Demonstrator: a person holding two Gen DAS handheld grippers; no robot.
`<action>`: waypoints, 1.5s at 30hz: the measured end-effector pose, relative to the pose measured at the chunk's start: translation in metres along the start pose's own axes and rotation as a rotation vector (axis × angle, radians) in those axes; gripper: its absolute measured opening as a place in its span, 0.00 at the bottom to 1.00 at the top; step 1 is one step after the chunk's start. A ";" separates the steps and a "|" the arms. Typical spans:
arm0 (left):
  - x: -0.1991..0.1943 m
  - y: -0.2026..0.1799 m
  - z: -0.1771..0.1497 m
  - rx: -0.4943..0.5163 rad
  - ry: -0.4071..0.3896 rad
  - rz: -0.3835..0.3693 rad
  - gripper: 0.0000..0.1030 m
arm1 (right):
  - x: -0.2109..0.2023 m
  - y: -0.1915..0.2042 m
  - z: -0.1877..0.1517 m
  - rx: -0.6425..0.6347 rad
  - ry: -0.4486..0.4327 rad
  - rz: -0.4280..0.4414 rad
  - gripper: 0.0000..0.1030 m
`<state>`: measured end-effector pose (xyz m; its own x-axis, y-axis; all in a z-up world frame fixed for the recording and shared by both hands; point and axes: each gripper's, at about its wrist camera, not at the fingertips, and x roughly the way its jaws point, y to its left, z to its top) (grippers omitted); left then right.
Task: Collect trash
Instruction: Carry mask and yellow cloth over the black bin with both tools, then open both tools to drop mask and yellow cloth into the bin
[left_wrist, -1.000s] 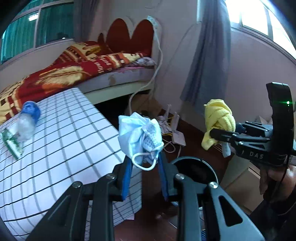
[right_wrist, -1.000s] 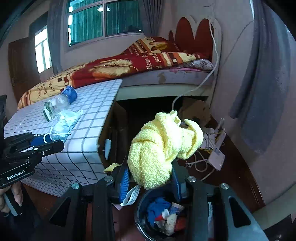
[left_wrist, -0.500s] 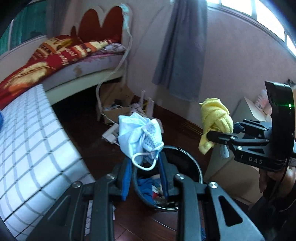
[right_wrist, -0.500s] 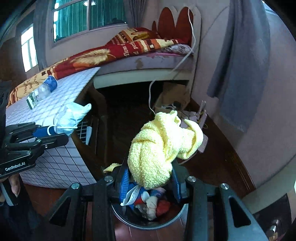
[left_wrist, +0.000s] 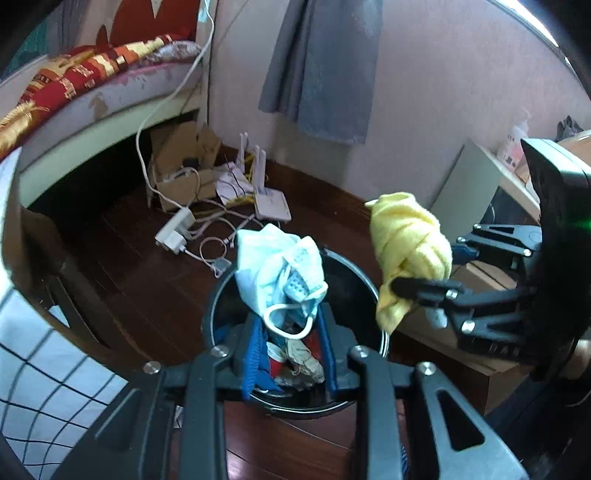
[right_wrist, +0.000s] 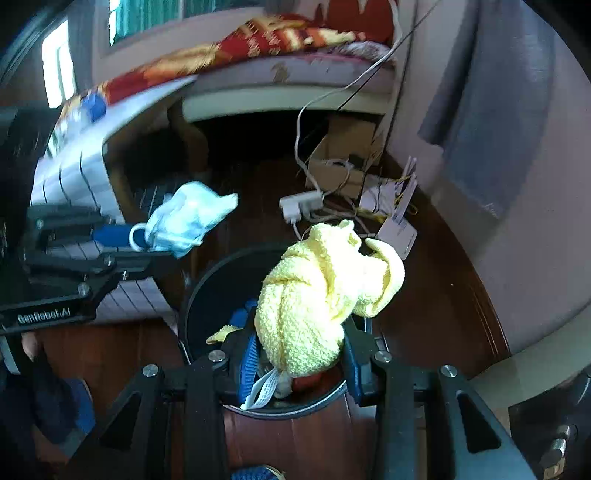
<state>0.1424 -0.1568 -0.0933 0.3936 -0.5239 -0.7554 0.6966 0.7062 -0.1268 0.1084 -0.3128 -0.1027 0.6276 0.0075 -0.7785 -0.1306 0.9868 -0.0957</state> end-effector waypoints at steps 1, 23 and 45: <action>0.004 0.000 -0.001 0.003 0.011 -0.004 0.29 | 0.006 0.003 -0.002 -0.021 0.014 0.003 0.40; 0.049 0.021 -0.025 -0.083 0.152 0.128 0.95 | 0.089 -0.010 -0.023 -0.038 0.254 -0.058 1.00; -0.019 0.026 -0.023 -0.091 0.046 0.242 0.96 | 0.039 0.010 0.004 -0.057 0.128 -0.079 1.00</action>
<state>0.1395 -0.1174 -0.0974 0.5128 -0.3138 -0.7991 0.5282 0.8491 0.0054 0.1344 -0.3024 -0.1317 0.5353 -0.0937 -0.8394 -0.1307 0.9727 -0.1919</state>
